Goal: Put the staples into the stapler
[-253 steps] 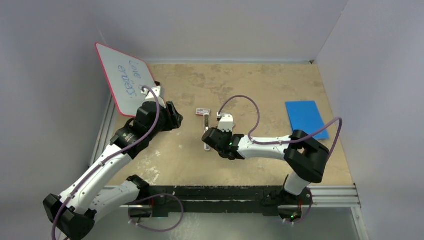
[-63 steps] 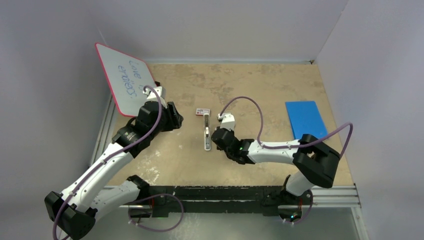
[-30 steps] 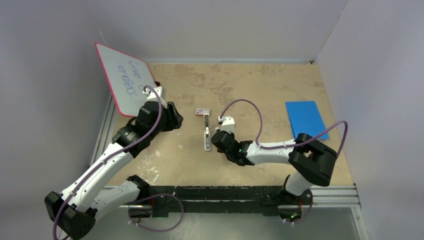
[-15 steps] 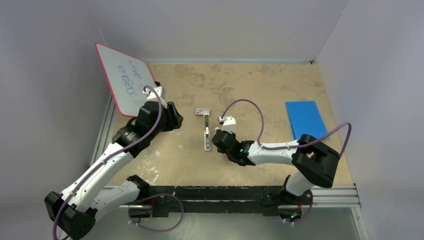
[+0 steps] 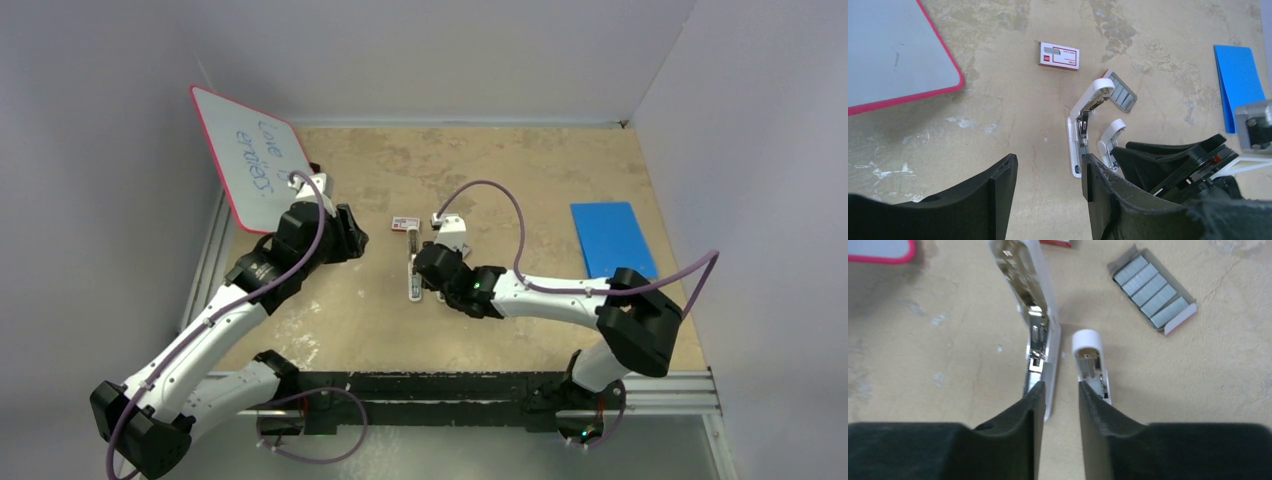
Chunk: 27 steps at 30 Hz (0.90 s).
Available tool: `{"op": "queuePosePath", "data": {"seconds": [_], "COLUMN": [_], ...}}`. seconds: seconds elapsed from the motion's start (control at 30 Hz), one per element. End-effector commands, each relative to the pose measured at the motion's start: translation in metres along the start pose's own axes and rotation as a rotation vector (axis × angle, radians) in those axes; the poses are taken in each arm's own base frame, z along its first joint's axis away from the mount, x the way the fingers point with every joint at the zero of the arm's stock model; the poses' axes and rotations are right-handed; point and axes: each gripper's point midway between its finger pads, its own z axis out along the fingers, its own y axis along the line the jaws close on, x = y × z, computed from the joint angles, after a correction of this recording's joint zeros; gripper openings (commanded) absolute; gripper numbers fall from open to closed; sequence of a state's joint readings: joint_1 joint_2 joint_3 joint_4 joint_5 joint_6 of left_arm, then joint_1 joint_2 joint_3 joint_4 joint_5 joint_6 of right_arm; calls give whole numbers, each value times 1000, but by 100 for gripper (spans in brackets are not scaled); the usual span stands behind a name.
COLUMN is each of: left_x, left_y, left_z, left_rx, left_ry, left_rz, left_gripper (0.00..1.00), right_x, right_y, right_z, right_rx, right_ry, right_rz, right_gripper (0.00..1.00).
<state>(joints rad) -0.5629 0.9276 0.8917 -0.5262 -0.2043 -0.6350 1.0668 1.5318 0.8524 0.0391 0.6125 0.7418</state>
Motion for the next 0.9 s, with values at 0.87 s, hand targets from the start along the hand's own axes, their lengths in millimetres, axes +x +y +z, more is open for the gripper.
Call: {"op": "queuePosePath", "data": {"seconds": [0.87], "left_x": [91], "left_y": [-31], "left_z": [12], "left_rx": [256], "left_ry": [328], "left_rz": [-105], "left_gripper": [71], "right_x": [-33], "right_y": [-11], "right_z": [42], "right_rx": [89], "right_ry": [162], "right_rz": [-15], "right_gripper": [60]}}
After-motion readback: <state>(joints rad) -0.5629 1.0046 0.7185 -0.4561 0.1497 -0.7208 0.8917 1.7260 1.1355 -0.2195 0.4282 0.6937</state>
